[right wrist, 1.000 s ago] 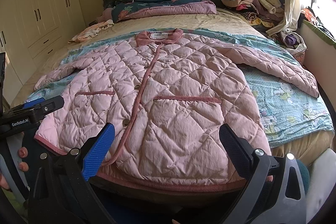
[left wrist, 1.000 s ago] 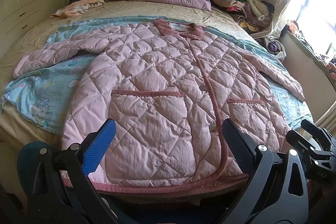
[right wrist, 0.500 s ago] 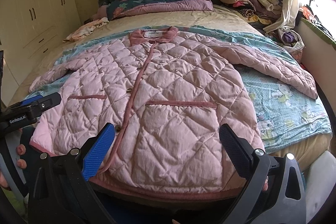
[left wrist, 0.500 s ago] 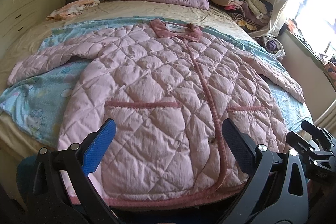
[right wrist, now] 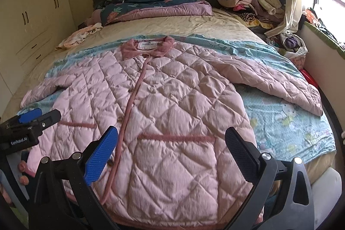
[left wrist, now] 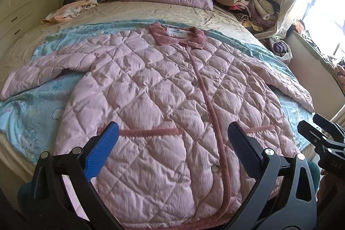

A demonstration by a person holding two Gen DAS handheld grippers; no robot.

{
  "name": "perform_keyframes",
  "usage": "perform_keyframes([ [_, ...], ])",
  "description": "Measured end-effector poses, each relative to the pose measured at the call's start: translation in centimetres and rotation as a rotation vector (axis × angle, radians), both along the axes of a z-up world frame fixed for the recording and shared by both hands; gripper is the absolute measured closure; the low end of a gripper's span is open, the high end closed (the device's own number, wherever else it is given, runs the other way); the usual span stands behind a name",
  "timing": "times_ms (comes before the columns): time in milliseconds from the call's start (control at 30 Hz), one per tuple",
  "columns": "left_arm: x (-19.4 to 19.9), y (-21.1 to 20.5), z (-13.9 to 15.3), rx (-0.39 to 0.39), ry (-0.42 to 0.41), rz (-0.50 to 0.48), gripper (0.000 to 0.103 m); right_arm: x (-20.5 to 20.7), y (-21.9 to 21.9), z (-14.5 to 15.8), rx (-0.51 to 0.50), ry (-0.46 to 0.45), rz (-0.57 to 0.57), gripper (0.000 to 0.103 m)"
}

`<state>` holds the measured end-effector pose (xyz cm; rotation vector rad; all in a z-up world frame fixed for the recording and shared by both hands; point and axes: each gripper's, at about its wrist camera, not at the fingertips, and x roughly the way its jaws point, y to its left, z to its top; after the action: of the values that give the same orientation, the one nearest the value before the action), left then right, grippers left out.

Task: Fold large clothes
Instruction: 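Reach the right tool to the jacket sleeve cuff and grasp it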

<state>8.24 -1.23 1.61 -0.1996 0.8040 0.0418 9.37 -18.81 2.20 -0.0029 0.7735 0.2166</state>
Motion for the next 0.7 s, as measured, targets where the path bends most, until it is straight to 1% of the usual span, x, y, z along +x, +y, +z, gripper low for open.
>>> perform_keyframes([
  [200,1.6,0.3,0.3,-0.012,0.0,0.003,0.008,1.8,0.5,-0.1,-0.004,0.019,0.004,0.004],
  [333,2.8,0.1,0.6,-0.009,-0.008,0.001,0.008,2.8,0.6,0.0,0.011,0.02,0.014,0.004],
  [500,4.8,-0.2,0.9,-0.016,-0.007,0.002,0.008,4.3,0.5,0.4,0.008,0.013,0.003,0.004],
  [700,7.2,-0.7,1.4,-0.013,-0.013,0.008,0.008,6.7,-0.3,1.2,0.028,0.007,-0.014,0.004],
])
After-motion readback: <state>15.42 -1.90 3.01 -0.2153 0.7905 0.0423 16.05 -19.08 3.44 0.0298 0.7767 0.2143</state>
